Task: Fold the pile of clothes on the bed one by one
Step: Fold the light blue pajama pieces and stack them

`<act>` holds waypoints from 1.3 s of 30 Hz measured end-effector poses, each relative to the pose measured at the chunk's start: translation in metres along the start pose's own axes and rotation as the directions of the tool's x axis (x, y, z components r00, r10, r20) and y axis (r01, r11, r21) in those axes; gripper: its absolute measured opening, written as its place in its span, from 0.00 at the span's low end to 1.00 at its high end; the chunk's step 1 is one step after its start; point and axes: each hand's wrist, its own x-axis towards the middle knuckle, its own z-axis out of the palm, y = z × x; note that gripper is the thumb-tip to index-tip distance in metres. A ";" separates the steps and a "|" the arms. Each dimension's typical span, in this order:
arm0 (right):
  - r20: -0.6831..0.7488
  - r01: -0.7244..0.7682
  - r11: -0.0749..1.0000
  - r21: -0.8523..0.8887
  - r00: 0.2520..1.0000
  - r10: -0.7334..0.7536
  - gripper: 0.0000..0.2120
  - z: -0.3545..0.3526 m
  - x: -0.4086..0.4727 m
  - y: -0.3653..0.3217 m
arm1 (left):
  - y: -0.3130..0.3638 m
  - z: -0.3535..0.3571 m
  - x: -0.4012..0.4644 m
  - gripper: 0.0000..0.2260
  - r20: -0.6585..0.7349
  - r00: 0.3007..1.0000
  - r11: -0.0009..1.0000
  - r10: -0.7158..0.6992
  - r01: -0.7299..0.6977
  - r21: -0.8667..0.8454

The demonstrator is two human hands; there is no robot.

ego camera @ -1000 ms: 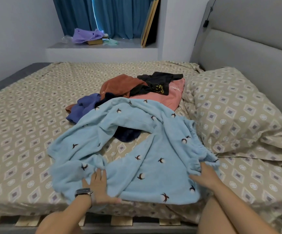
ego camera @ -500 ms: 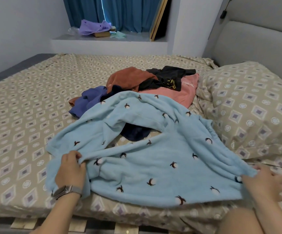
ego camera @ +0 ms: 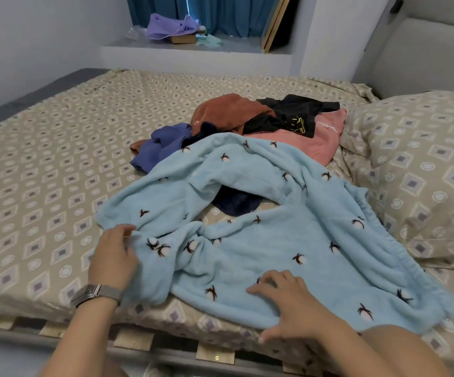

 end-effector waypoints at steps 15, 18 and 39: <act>-0.303 0.090 0.977 0.192 0.953 -0.028 0.37 -0.025 0.087 -0.101 | -0.028 -0.045 0.009 0.17 0.251 0.954 0.883 -0.163 0.255 -0.393; -0.328 0.142 0.976 0.168 0.941 -0.081 0.43 -0.045 0.124 -0.131 | -0.043 -0.049 0.025 0.19 0.355 0.836 0.494 -0.420 0.538 -0.683; -0.175 0.200 0.977 0.077 0.967 -0.184 0.19 -0.037 0.206 -0.152 | -0.095 -0.058 0.050 0.18 0.396 0.765 0.683 -0.509 0.638 -0.356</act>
